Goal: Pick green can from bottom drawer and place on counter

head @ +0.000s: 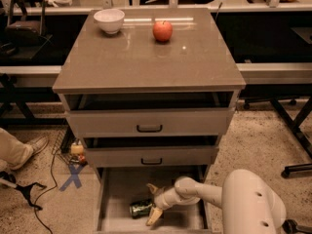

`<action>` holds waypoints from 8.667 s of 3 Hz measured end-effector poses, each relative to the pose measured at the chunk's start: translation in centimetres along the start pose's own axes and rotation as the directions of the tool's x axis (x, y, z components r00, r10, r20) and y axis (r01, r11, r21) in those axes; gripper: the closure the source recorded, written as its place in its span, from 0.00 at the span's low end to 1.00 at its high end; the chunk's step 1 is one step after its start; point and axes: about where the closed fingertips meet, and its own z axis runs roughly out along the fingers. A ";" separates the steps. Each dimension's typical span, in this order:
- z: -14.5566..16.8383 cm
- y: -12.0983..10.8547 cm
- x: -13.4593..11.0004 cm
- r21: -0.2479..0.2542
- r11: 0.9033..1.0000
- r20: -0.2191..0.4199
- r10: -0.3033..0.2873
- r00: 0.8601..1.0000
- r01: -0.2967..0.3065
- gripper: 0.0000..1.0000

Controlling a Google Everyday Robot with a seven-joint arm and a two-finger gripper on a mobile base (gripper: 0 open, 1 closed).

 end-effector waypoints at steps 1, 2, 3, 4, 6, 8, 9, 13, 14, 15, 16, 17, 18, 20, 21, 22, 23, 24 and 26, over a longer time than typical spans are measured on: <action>2.1 -0.1 1.0 -0.022 1.000 -0.005 0.011 1.000 -0.011 0.15; 3.1 -0.4 1.7 -0.027 0.999 -0.011 0.019 1.000 -0.019 0.38; 2.9 -1.1 1.9 -0.014 1.000 -0.014 0.025 1.000 -0.025 0.62; -0.4 -2.3 1.7 0.047 0.999 -0.004 0.018 1.000 -0.017 0.85; -14.5 -4.5 2.0 0.174 0.985 0.044 -0.011 0.999 0.003 1.00; -22.1 -5.4 1.1 0.209 0.977 0.057 -0.047 0.997 0.035 1.00; -26.0 -5.0 -1.1 0.257 0.964 0.067 -0.087 0.994 0.067 1.00; -47.6 -1.9 -14.9 0.413 0.877 0.031 -0.283 0.959 0.245 1.00; -47.7 -2.3 -15.1 0.421 0.879 0.068 -0.276 0.959 0.224 1.00; -53.1 -3.6 -17.5 0.462 0.859 0.111 -0.301 0.947 0.218 1.00; -60.8 -4.9 -21.4 0.506 0.827 0.103 -0.341 0.934 0.246 1.00; -68.5 -6.2 -27.5 0.570 0.766 0.041 -0.389 0.920 0.299 1.00; -71.6 -6.8 -31.3 0.611 0.716 0.026 -0.444 0.895 0.338 1.00; -73.0 -8.2 -34.1 0.614 0.707 0.038 -0.471 0.881 0.351 1.00; -73.9 -11.5 -39.1 0.569 0.729 0.027 -0.478 0.878 0.380 1.00; -71.6 -14.6 -41.3 0.522 0.773 0.004 -0.423 0.906 0.359 1.00; -71.4 -14.8 -41.4 0.526 0.773 0.004 -0.419 0.908 0.355 1.00; -71.0 -15.5 -42.1 0.537 0.772 0.003 -0.404 0.915 0.339 1.00; -66.1 -21.6 -46.4 0.619 0.774 -0.014 -0.163 0.987 0.137 1.00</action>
Offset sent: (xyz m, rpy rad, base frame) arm 0.0150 0.0125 -0.0453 -0.0208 0.0374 0.0005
